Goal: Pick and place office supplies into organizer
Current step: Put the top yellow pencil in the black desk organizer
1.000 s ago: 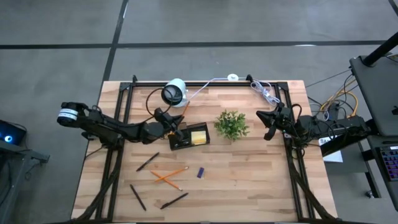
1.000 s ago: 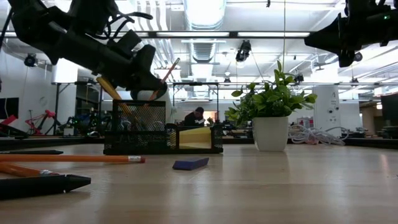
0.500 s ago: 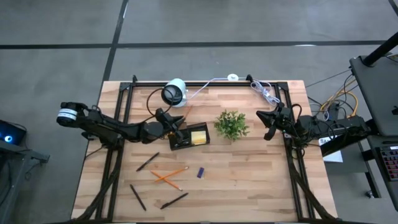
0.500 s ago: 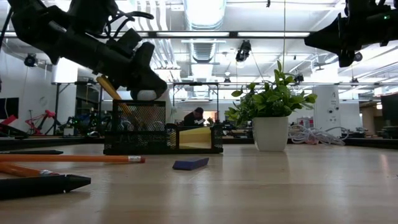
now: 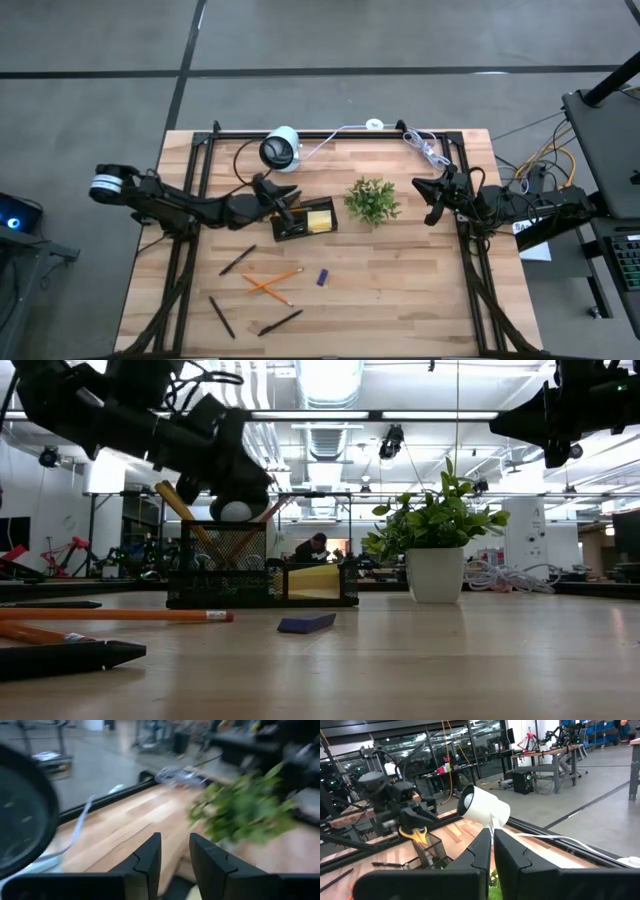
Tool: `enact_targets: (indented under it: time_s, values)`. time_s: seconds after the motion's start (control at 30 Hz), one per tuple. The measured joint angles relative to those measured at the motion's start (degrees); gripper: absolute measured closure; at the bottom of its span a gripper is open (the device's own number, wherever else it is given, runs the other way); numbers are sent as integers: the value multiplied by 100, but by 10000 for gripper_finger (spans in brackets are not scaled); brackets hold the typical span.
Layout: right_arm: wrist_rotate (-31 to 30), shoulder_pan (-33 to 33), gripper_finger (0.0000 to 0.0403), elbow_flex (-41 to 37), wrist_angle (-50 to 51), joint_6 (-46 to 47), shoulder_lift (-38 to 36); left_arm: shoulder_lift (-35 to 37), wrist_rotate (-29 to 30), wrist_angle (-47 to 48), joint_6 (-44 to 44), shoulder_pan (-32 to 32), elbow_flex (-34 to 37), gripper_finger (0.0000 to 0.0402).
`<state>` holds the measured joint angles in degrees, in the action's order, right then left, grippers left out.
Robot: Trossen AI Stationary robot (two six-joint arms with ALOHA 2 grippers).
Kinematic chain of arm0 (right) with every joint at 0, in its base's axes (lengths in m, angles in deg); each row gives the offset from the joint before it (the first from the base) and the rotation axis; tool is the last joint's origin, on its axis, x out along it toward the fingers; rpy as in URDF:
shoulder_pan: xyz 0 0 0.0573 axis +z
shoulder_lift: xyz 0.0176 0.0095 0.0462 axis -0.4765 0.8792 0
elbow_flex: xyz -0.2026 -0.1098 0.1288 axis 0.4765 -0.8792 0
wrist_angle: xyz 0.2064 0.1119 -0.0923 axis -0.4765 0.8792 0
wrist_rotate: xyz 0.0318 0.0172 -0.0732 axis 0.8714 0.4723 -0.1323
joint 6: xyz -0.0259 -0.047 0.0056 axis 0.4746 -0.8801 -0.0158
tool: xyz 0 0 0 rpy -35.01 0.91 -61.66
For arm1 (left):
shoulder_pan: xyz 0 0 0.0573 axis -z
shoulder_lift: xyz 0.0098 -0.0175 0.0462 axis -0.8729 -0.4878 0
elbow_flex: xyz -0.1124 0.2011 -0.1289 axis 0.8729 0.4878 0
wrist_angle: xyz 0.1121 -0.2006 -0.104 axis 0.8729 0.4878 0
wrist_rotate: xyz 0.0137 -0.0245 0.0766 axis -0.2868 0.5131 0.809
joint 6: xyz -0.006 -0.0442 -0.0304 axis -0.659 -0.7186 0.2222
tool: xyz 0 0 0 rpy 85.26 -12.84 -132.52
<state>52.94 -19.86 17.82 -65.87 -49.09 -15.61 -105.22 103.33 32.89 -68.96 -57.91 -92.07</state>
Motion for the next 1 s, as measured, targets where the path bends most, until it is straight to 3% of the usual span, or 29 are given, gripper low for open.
enact_targets:
  time_s: [0.23, 0.4, 0.67, 0.77, 0.87, 1.0]
  values:
    - [0, 0, 390, 0, 0, 0, 0, 344, -916, -747, -60, 6, -91, 315]
    - [0, -2, 390, 0, 0, -2, 0, 652, -1346, -931, -873, 6, -218, 315]
    - [2, -4, 390, 0, 4, -1, 4, 985, -3132, -918, -2197, 27, -343, 314]
    - [2, -4, 390, 0, 4, -17, 4, 951, -3534, -775, -2598, 112, -456, 315]
    - [2, -2, 390, 0, 7, -17, 4, 929, -3782, 107, -2863, 260, -737, 316]
    - [0, -2, 390, 0, 13, -15, 4, 889, -4082, 2441, -3006, 500, -1458, 316]
